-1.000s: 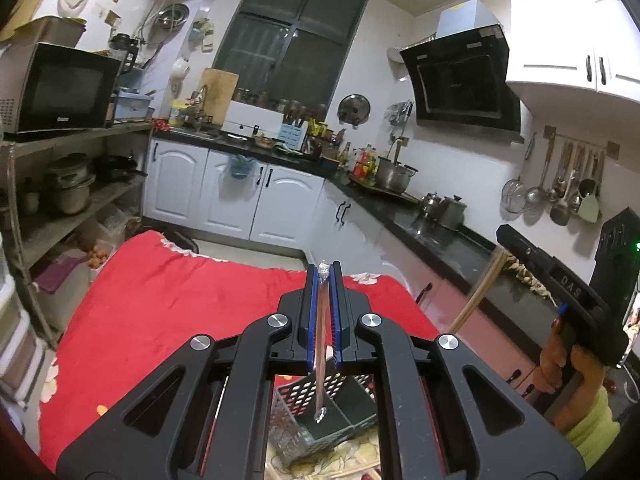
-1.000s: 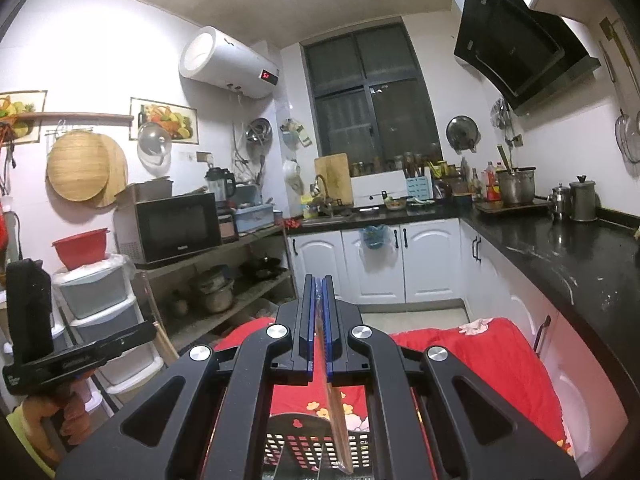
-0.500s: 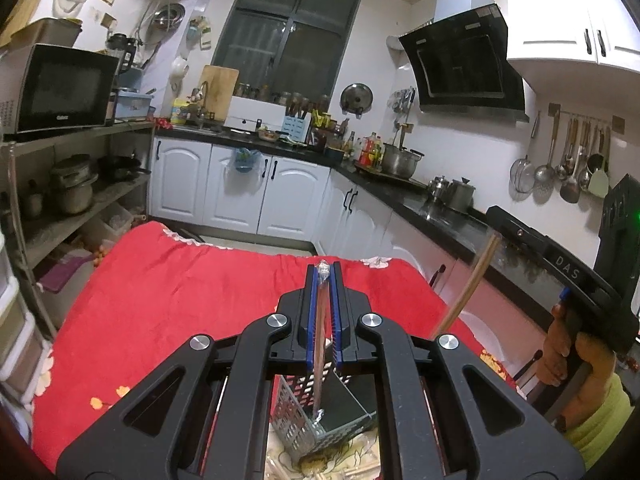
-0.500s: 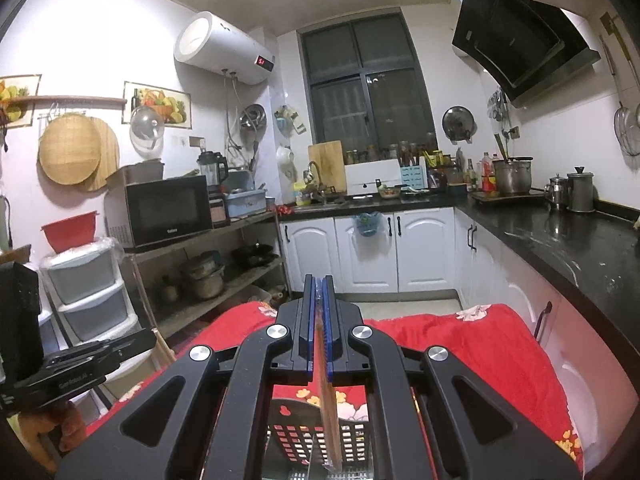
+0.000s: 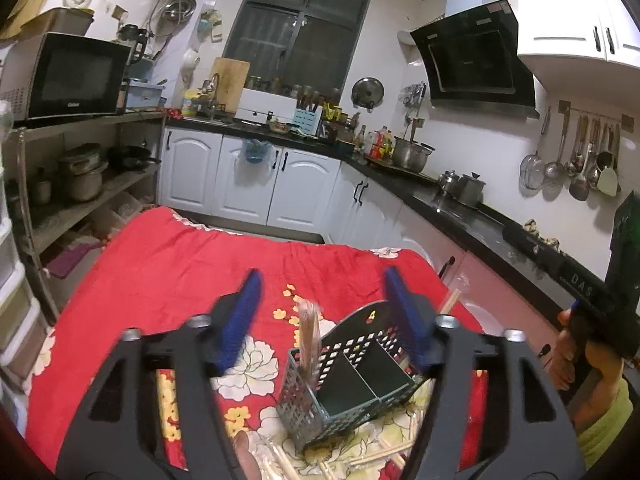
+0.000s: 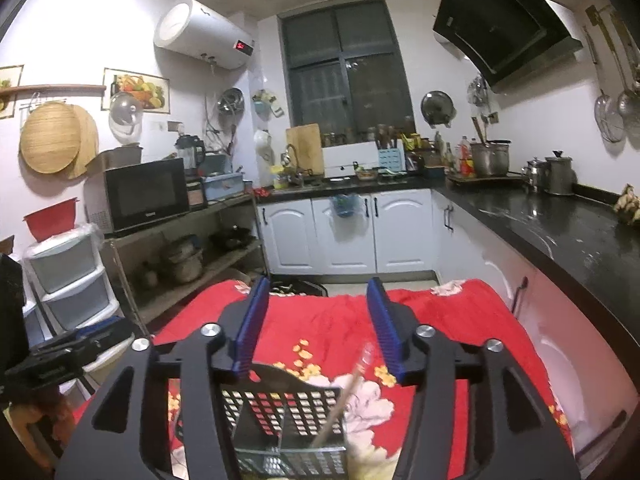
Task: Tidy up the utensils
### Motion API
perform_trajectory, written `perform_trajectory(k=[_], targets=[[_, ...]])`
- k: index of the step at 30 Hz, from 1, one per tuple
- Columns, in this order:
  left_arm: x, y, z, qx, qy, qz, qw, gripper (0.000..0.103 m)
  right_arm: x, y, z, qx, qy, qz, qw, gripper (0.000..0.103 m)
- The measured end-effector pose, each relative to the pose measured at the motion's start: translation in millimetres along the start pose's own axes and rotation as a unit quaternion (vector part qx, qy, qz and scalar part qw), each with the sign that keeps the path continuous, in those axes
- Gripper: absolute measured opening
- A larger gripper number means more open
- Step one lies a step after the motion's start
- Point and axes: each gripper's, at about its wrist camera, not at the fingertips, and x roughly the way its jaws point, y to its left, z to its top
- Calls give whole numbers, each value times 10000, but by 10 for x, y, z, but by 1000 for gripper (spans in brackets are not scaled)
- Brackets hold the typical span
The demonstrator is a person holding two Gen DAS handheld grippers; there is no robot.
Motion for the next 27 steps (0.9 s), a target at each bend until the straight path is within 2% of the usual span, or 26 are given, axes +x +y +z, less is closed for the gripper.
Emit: perform_trajectory(k=[3, 5, 9, 27], targets=[[-47, -6, -33, 5, -20, 55, 10000, 73, -47, -46, -73, 18, 126, -87, 9999, 57], [-98, 7, -68, -19, -21, 43, 10000, 84, -83, -82, -141, 38, 218, -123, 9997, 60], [-177, 15, -142, -16, -22, 83, 10000, 92, -163, -130, -257, 80, 355, -176, 9992, 62], [-382, 128, -563, -288, 308, 92, 9991, 92, -541, -12, -641, -46, 607, -3, 9981, 64]])
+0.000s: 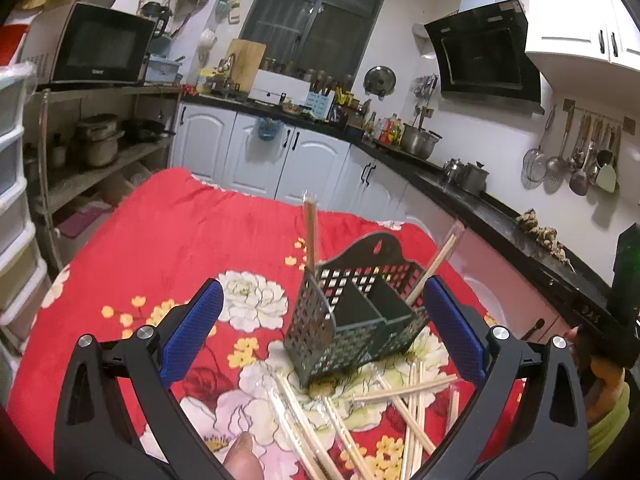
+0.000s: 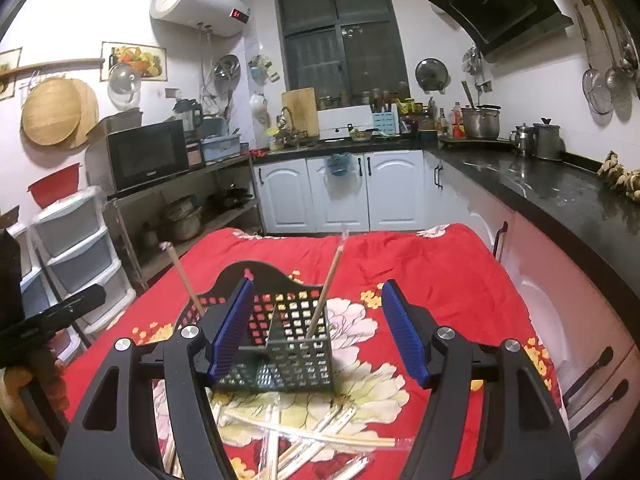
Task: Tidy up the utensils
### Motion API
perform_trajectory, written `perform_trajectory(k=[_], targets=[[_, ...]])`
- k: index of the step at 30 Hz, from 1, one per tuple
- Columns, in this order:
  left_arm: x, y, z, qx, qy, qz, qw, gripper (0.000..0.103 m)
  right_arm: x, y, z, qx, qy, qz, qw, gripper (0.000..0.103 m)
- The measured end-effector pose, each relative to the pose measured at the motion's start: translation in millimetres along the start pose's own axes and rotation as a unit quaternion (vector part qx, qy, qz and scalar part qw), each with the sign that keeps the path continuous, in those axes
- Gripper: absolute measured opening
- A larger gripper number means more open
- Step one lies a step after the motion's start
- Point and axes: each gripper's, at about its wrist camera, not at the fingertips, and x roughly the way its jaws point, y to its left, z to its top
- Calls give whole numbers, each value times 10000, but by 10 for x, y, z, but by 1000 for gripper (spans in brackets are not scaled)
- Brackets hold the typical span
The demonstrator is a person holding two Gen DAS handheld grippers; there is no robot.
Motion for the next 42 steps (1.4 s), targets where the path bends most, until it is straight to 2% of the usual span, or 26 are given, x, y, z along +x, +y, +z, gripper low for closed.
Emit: perform_trajectory(k=[15, 22, 24, 26, 30, 32, 34, 38, 42], targets=[[88, 268, -363, -253, 535, 286, 9978, 92, -9, 98, -374, -138, 382, -1, 9992, 64], [220, 392, -535, -331, 963, 415, 9939, 92, 42, 55, -518, -53, 628, -46, 9980, 64], [262, 423, -585, -364, 1070, 410, 9927, 86, 52, 47, -552, -52, 675, -63, 9977, 64], [320, 459, -638, -398, 1227, 429, 9907, 73, 65, 28, -583, -54, 722, -93, 9973, 64], [458, 527, -753, -561, 1598, 311, 9851, 55, 92, -20, -648, -18, 813, -173, 9965, 63], [513, 547, -814, -624, 1765, 234, 9821, 41, 109, -45, -684, 0, 858, -191, 9961, 63], [587, 565, -872, -726, 1969, 109, 9777, 34, 128, -61, -728, -11, 920, -242, 9955, 59], [717, 588, -955, -897, 2276, -45, 9696, 26, 206, -137, -843, 27, 1167, -317, 9927, 52], [837, 581, -1001, -924, 2477, -114, 9644, 24, 291, -234, -946, 78, 1416, -430, 9890, 50]])
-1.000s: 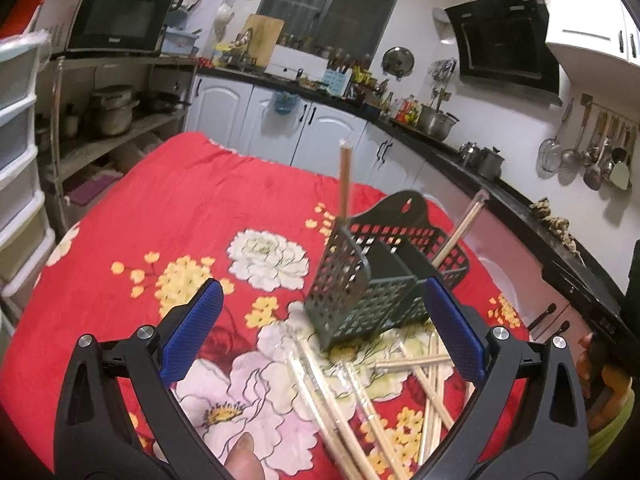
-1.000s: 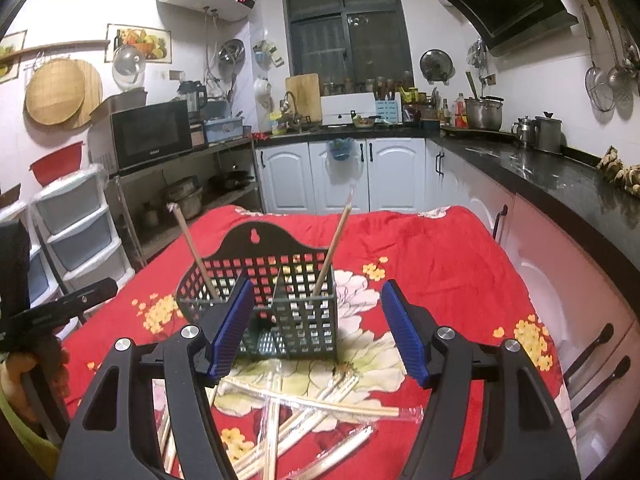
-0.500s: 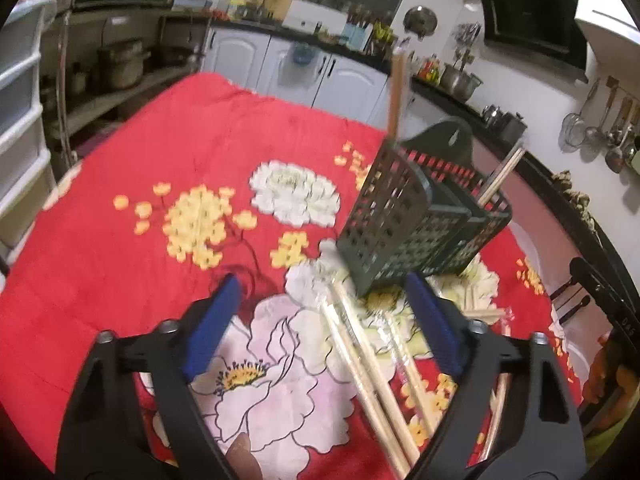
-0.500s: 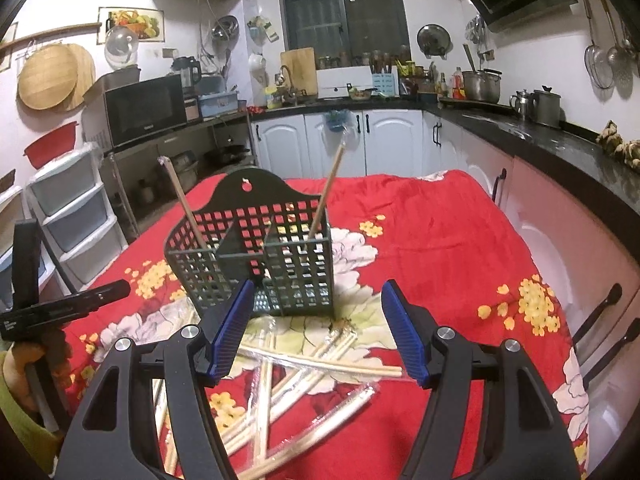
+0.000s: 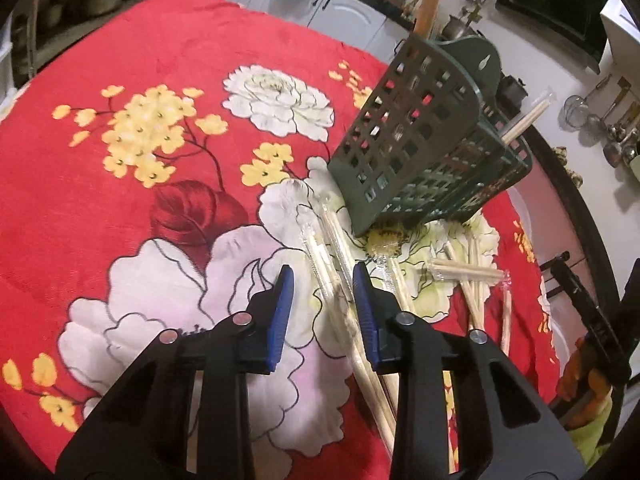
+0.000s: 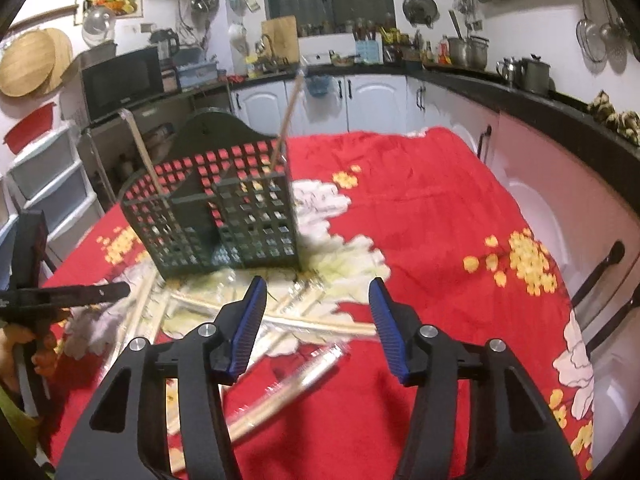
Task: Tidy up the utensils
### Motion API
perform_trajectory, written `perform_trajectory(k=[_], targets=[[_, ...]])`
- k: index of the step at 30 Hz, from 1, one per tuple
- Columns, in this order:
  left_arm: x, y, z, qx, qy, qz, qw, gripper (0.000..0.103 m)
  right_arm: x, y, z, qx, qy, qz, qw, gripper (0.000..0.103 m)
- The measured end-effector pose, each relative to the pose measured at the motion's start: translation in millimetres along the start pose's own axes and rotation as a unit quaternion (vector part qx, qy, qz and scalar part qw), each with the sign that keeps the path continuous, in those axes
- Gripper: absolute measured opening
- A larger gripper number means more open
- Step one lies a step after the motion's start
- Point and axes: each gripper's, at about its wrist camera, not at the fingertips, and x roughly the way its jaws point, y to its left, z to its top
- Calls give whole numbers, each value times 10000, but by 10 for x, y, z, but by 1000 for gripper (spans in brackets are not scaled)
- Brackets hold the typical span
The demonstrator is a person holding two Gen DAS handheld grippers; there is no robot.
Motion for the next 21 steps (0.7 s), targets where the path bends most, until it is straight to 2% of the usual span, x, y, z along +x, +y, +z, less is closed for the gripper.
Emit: perform_trajectory(k=[7, 13, 21], targets=[[140, 113, 134, -250, 102, -88, 9996, 24, 175, -137, -93, 178, 351, -148, 9991, 48], [197, 218, 230, -450, 57, -160, 9988, 15, 324, -334, -134, 537, 600, -290, 9963, 48], [243, 259, 299, -480, 3, -162, 9987, 11, 623, -598, -235, 1208, 1080, -189, 9866, 44]])
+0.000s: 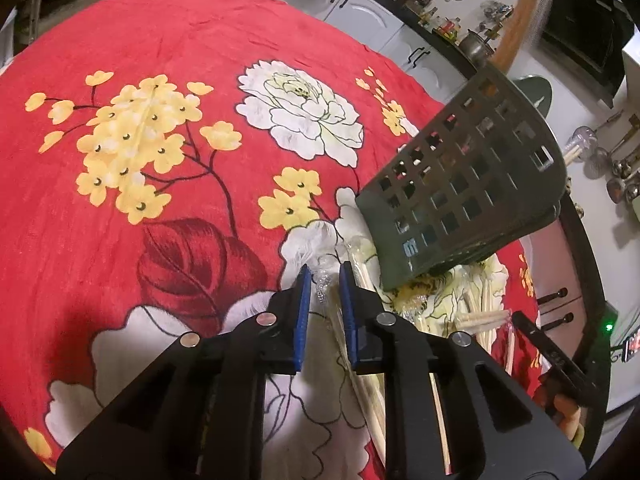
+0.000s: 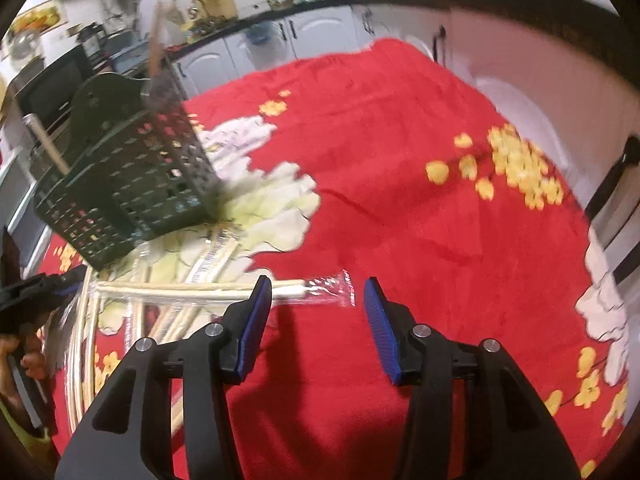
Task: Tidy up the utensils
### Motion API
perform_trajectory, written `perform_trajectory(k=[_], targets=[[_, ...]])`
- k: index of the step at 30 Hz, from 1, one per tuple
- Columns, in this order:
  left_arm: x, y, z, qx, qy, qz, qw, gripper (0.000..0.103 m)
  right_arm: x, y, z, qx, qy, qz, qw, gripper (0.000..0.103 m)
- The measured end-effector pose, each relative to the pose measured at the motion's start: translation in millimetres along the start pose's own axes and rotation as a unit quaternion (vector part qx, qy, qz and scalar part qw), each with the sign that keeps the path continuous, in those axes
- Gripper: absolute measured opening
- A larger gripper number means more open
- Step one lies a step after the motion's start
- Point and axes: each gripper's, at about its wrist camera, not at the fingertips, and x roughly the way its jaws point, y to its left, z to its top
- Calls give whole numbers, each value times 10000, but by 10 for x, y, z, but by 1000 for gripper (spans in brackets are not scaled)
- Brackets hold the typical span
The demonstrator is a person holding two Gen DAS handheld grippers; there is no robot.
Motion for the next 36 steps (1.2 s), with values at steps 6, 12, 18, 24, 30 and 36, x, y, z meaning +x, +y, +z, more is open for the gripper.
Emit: perform_trajectory(k=[6, 12, 18, 24, 30, 36], targets=[[35, 18, 34, 5, -39, 14, 10000, 9, 73, -70, 14, 178, -6, 83, 9998, 31], [45, 54, 56, 5, -92, -8, 10000, 7, 86, 8, 17, -45, -70, 6, 10000, 5], [23, 104, 68, -9, -91, -82, 9999, 5, -53, -4, 63, 25, -384, 66, 9992, 4], [-105, 180, 88, -80, -199, -162, 9996, 4, -312, 73, 187, -113, -841, 201, 9962, 4], [-435, 118, 81, 12, -549, -243, 9982, 4, -566, 295, 322, -519, -1213, 343, 9907, 4], [-848, -138, 73, 362, -969, -437, 9937, 3, -865, 583, 375, -950, -1571, 579, 9813, 4]])
